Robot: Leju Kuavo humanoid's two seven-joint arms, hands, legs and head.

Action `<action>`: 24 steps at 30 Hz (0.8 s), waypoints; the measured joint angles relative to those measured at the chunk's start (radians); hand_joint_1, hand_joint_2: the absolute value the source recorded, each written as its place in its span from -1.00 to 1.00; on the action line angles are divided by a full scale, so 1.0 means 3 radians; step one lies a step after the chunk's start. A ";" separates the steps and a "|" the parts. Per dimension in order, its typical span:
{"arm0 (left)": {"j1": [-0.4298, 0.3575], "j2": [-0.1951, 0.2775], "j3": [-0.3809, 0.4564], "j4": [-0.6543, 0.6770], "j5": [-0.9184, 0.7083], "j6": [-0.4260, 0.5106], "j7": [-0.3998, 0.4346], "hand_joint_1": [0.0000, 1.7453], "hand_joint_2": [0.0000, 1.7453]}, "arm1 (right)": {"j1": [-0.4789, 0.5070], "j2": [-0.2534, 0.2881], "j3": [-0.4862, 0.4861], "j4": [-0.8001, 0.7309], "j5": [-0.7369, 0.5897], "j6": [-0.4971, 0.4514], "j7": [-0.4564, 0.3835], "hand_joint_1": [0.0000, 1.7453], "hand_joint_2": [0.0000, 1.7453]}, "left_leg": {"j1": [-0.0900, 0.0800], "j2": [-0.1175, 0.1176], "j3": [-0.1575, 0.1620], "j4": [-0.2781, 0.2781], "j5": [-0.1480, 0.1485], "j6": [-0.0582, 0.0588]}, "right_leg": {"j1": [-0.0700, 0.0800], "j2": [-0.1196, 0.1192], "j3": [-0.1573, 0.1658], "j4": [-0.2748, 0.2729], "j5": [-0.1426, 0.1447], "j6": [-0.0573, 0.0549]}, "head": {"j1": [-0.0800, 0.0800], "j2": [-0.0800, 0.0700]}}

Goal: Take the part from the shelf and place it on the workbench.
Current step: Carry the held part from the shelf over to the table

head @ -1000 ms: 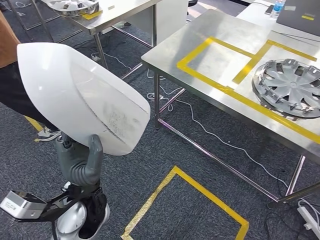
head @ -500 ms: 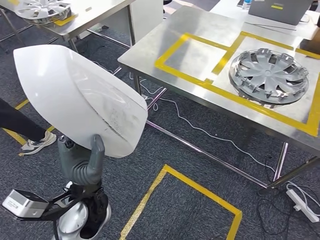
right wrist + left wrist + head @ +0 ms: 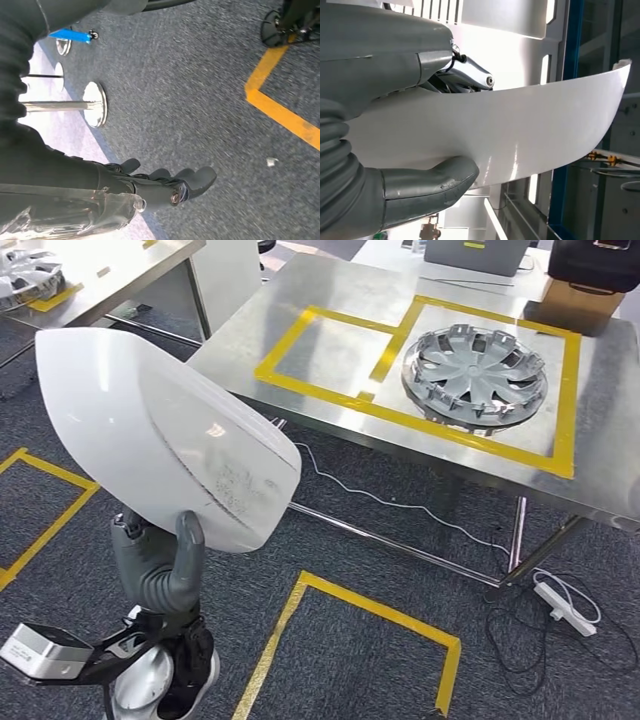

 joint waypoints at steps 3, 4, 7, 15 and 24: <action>-0.0001 -0.0007 -0.0001 0.0000 0.0000 0.0000 0.0000 1.00 1.00 | 0.0011 0.0000 0.0000 0.0000 0.0000 0.0000 0.0000 -1.00 1.00 | 0.0007 0.0085 0.0013 -0.0018 0.0009 0.0063 | 0.0009 -0.0189 -0.0110 0.0224 -0.0148 0.0044 | 0.0023 0.0000; -0.0001 -0.0008 -0.0001 0.0000 0.0001 0.0000 0.0000 1.00 1.00 | 0.0006 0.0000 0.0000 0.0000 0.0000 0.0000 0.0000 -1.00 1.00 | 0.0002 0.0117 0.0015 -0.0018 0.0005 0.0076 | 0.0013 -0.0276 -0.0207 0.0432 -0.0259 0.0053 | 0.0033 0.0000; 0.0002 -0.0006 0.0000 0.0001 0.0002 0.0000 0.0000 1.00 1.00 | -0.0002 0.0000 0.0000 0.0000 -0.0002 0.0002 0.0000 -1.00 1.00 | -0.0010 0.0217 0.0020 -0.0018 -0.0005 0.0088 | 0.0010 -0.0351 -0.0449 0.0933 -0.0449 0.0070 | 0.0039 0.0000; 0.0000 -0.0009 -0.0001 0.0000 0.0014 -0.0004 0.0000 1.00 1.00 | -0.0010 0.0006 -0.0015 0.0000 -0.0007 0.0004 0.0001 -1.00 1.00 | -0.0042 0.0402 0.0087 -0.0023 -0.0048 -0.0016 | 0.0032 -0.0490 0.0029 0.0025 -0.0023 -0.0022 | 0.0034 0.0000; 0.0005 0.0004 -0.0002 0.0000 0.0014 -0.0002 -0.0001 1.00 1.00 | -0.0008 0.0006 -0.0036 0.0000 -0.0001 0.0003 0.0003 -1.00 1.00 | -0.0021 0.0159 -0.0328 0.0783 -0.0333 -0.0068 | 0.0008 -0.0181 0.0034 0.0004 -0.0002 -0.0098 | 0.0000 0.0000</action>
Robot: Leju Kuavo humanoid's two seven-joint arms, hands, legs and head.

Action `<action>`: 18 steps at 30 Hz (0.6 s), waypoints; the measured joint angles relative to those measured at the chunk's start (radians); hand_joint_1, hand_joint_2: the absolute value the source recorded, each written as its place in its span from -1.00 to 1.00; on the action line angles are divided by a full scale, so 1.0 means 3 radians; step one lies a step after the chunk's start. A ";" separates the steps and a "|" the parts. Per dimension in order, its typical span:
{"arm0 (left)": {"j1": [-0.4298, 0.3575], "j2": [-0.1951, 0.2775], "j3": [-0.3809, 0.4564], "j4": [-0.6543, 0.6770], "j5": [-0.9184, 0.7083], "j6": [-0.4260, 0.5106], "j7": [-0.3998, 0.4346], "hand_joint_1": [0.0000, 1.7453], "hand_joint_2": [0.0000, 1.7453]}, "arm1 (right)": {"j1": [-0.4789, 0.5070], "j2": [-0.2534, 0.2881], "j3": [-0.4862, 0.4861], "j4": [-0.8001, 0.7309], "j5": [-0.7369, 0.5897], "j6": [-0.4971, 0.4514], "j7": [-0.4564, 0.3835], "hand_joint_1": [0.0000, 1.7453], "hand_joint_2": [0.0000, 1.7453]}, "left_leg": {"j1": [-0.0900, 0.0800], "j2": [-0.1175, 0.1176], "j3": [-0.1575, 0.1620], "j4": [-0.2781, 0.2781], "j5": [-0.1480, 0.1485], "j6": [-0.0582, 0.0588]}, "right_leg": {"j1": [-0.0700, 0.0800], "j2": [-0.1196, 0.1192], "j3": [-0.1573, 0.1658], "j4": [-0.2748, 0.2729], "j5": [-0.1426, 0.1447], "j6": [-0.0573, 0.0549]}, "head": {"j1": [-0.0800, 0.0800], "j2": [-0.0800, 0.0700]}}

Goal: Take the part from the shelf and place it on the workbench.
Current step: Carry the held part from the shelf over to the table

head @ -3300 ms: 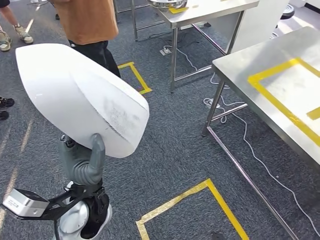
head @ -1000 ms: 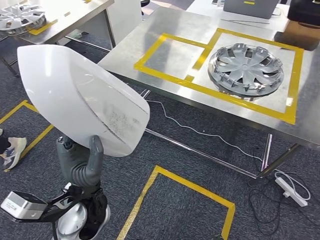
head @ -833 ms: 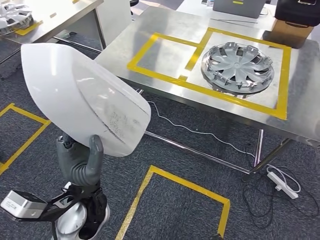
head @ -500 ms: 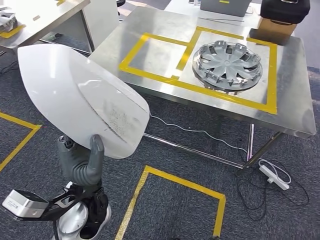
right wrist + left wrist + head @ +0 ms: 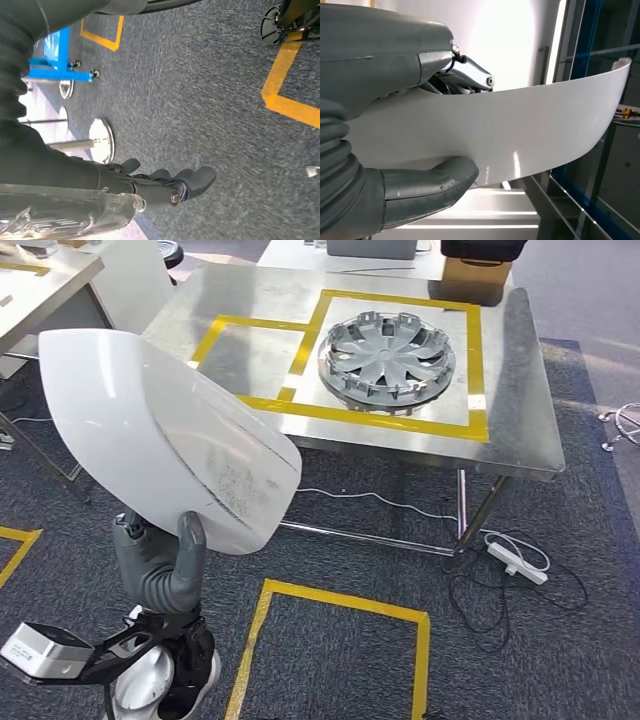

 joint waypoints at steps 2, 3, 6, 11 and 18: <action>-0.0001 0.0000 0.0000 0.0000 0.0000 0.0003 0.0000 1.00 1.00 | -0.0001 0.0000 -0.0002 0.0000 0.0000 0.0000 0.0000 -1.00 1.00 | 0.0007 -0.0092 0.0210 -0.0446 0.0231 0.0020 | 0.0002 0.0074 0.0000 0.0005 0.0002 0.0015 | -0.0001 0.0000; -0.0001 0.0000 0.0000 0.0000 -0.0001 0.0006 0.0000 1.00 1.00 | -0.0004 0.0000 -0.0003 0.0000 0.0000 0.0000 0.0000 -1.00 1.00 | 0.0013 -0.0145 0.0298 -0.0632 0.0293 0.0028 | 0.0004 0.0106 -0.0007 0.0009 0.0004 0.0029 | -0.0001 0.0000; 0.0000 0.0000 0.0002 0.0001 -0.0004 0.0020 0.0000 1.00 1.00 | 0.0009 0.0000 -0.0008 0.0000 -0.0003 0.0000 -0.0001 -1.00 1.00 | 0.0012 -0.0186 0.0362 -0.0791 0.0308 0.0066 | -0.0005 0.0173 -0.0036 -0.0009 0.0020 0.0089 | 0.0001 0.0000; 0.0009 -0.0003 0.0008 0.0000 -0.0004 0.0028 0.0000 1.00 1.00 | 0.0023 0.0000 -0.0015 0.0000 -0.0010 0.0000 0.0001 -1.00 1.00 | 0.0014 -0.0038 0.0378 -0.0815 0.0315 0.0160 | 0.0003 -0.0130 -0.0301 0.0525 -0.0287 0.0166 | 0.0043 0.0000; 0.0022 0.0000 0.0010 0.0000 -0.0021 0.0042 0.0000 1.00 1.00 | 0.0028 0.0000 -0.0018 0.0000 0.0027 -0.0001 -0.0055 -1.00 1.00 | 0.0000 0.0123 0.0429 -0.0808 0.0270 0.0120 | 0.0000 -0.0236 -0.0080 0.0179 -0.0048 0.0162 | 0.0043 0.0000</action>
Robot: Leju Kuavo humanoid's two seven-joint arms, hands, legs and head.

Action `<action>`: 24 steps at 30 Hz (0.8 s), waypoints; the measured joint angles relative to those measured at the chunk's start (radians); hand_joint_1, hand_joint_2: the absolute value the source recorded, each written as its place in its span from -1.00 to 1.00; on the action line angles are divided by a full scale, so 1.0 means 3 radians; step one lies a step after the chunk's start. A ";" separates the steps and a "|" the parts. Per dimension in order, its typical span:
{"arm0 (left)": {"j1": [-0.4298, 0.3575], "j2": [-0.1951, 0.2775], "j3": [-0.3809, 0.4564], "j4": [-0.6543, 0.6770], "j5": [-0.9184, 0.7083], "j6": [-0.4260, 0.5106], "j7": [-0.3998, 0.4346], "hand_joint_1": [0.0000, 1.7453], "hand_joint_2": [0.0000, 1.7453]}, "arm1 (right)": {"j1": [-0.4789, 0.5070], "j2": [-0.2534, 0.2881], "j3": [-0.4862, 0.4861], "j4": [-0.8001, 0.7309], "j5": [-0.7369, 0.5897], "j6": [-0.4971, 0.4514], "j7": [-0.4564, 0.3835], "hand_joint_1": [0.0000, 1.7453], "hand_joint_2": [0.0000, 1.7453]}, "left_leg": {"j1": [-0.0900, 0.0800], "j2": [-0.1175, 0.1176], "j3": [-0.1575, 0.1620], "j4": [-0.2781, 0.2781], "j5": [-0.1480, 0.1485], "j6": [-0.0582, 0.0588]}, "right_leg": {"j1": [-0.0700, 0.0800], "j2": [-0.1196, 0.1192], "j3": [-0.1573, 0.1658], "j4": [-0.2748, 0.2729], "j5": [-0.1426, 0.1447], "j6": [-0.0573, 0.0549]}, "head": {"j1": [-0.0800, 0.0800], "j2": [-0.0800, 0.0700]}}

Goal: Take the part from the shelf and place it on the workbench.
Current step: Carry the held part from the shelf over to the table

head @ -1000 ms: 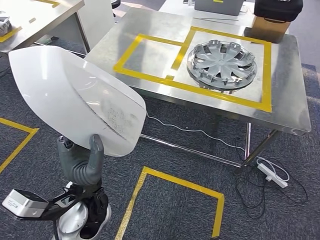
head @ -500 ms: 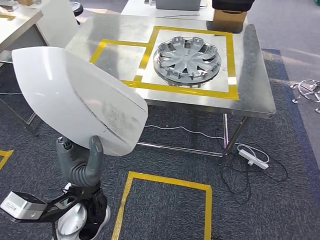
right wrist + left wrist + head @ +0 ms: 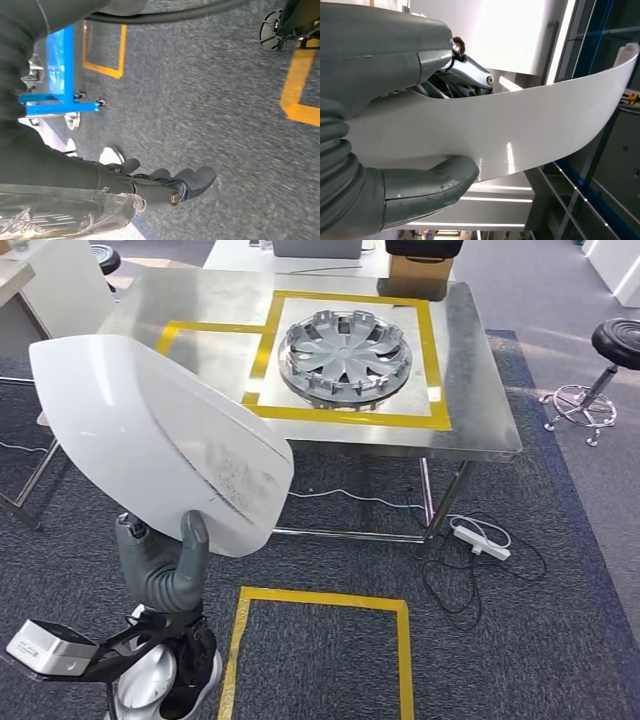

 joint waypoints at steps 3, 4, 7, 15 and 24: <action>0.0000 0.0000 0.0000 0.0000 -0.0004 0.0015 0.0000 1.00 1.00 | -0.0004 0.0000 0.0001 0.0000 0.0031 0.0002 -0.0042 -1.00 1.00 | -0.0015 0.0014 0.0004 0.0001 -0.0002 -0.0051 | 0.0016 -0.0001 0.0091 -0.0170 0.0032 -0.0065 | -0.0006 0.0000; 0.0000 0.0000 0.0000 0.0000 -0.0003 0.0016 0.0000 1.00 1.00 | -0.0005 0.0000 0.0001 0.0000 0.0036 0.0004 -0.0035 -1.00 1.00 | -0.0011 0.0014 0.0003 -0.0003 -0.0004 -0.0069 | 0.0015 0.0006 0.0088 -0.0172 0.0034 -0.0086 | -0.0006 0.0000; -0.0002 0.0001 0.0000 0.0000 -0.0002 0.0009 0.0000 1.00 1.00 | -0.0015 0.0000 0.0000 0.0000 0.0049 0.0007 -0.0012 -1.00 1.00 | 0.0000 -0.0052 -0.0111 0.0236 -0.0167 -0.0120 | -0.0003 0.0030 0.0091 -0.0187 0.0044 -0.0147 | -0.0020 0.0000; 0.0015 0.0007 0.0005 0.0003 0.0092 -0.0003 0.0000 1.00 1.00 | -0.0033 0.0000 0.0041 0.0000 0.0194 -0.0085 0.0123 -1.00 1.00 | 0.0011 -0.0126 -0.0207 0.0290 -0.0004 -0.0115 | 0.0000 0.0128 0.0090 -0.0177 0.0041 -0.0137 | -0.0037 0.0000; 0.0019 -0.0010 0.0005 0.0098 0.0194 -0.0054 0.0001 1.00 1.00 | -0.0005 0.0000 0.0069 0.0000 0.0209 -0.0069 0.0365 -1.00 1.00 | 0.0009 -0.0137 -0.0088 0.0015 0.0064 0.0045 | -0.0002 0.0078 -0.0211 0.0443 -0.0299 0.0005 | 0.0008 0.0000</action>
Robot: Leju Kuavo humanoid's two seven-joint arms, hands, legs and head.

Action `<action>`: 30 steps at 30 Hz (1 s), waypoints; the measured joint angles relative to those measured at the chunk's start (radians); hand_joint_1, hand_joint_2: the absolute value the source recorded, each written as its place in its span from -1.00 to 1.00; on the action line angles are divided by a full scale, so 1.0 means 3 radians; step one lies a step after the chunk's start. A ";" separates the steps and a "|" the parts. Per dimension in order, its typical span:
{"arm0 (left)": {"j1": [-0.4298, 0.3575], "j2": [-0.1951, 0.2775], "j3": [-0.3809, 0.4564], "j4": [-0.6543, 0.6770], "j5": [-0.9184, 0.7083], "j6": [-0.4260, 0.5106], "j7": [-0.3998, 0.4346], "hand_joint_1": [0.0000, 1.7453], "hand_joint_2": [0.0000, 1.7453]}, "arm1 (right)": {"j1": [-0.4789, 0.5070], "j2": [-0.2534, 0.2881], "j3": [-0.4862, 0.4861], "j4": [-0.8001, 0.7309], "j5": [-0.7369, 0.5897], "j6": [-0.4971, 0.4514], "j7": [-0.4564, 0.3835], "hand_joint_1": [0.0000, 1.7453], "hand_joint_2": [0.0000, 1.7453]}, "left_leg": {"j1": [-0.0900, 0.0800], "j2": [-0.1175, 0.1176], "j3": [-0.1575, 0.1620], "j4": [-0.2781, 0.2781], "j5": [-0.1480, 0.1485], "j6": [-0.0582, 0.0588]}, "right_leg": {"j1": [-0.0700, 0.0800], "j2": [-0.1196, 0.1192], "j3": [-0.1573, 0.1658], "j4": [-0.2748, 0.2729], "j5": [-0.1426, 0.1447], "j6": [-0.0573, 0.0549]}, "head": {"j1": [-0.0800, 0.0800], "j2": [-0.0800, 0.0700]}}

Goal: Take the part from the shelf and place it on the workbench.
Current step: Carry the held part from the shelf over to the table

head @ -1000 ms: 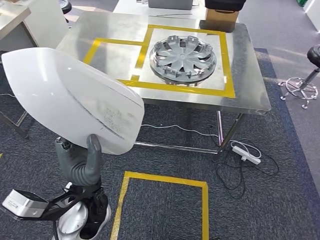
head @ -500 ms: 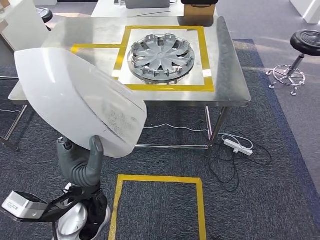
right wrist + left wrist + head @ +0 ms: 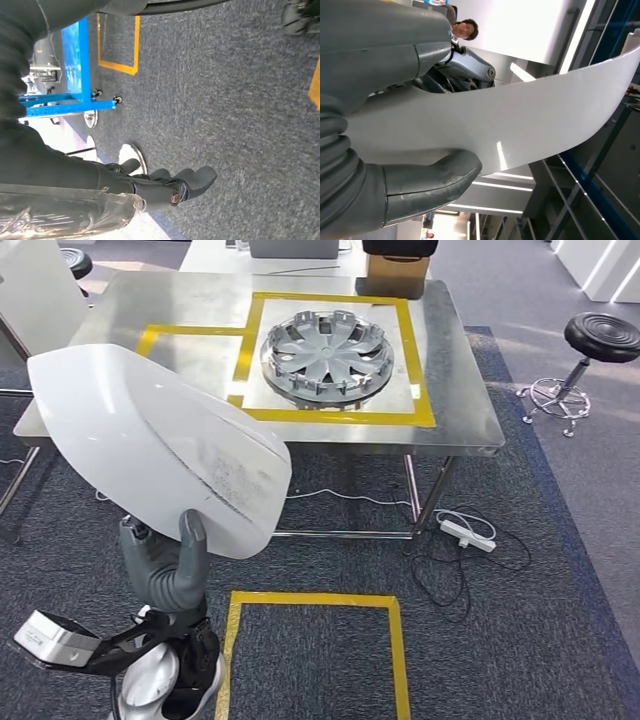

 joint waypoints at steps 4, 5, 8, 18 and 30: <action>0.0003 -0.0001 0.0000 0.0059 0.0008 -0.0007 0.0000 1.00 1.00 | 0.0011 0.0001 0.0001 0.0001 0.0003 0.0001 0.0009 -1.00 1.00 | -0.0010 0.0003 0.0009 0.0001 -0.0004 0.0004 | 0.0000 -0.0010 -0.0046 0.0130 0.0050 -0.0005 | 0.0003 0.0000; 0.0002 -0.0003 0.0000 0.0068 0.0019 -0.0017 0.0006 1.00 1.00 | 0.0010 0.0001 0.0001 0.0001 0.0007 0.0002 0.0024 -1.00 1.00 | -0.0010 0.0003 0.0016 0.0001 -0.0008 -0.0001 | 0.0000 -0.0018 0.0082 -0.0112 0.0163 -0.0014 | 0.0003 0.0000; -0.0005 -0.0006 -0.0003 0.0099 0.0118 -0.0098 0.0074 1.00 1.00 | -0.0005 0.0003 0.0003 0.0001 0.0030 0.0005 0.0135 -1.00 1.00 | -0.0029 0.0002 0.0019 0.0009 -0.0013 -0.0045 | 0.0013 -0.0042 0.0336 -0.0598 0.0303 -0.0052 | -0.0001 0.0000; -0.0033 -0.0011 0.0004 0.0242 0.0321 -0.0355 0.0221 1.00 1.00 | 0.0011 0.0010 0.0020 0.0001 0.0106 -0.0049 0.0241 -1.00 1.00 | -0.0013 -0.0002 -0.0438 0.0915 -0.0406 -0.0181 | -0.0002 -0.0011 0.0333 -0.0642 0.0330 -0.0169 | -0.0039 0.0000; -0.0040 -0.0024 0.0027 0.0264 0.0301 -0.0358 0.0222 1.00 1.00 | 0.0012 0.0011 0.0024 0.0001 0.0129 -0.0057 0.0236 -1.00 1.00 | -0.0003 -0.0014 -0.0001 -0.0011 0.0013 -0.0034 | 0.0003 0.0004 0.0266 -0.0535 0.0253 -0.0030 | -0.0030 0.0000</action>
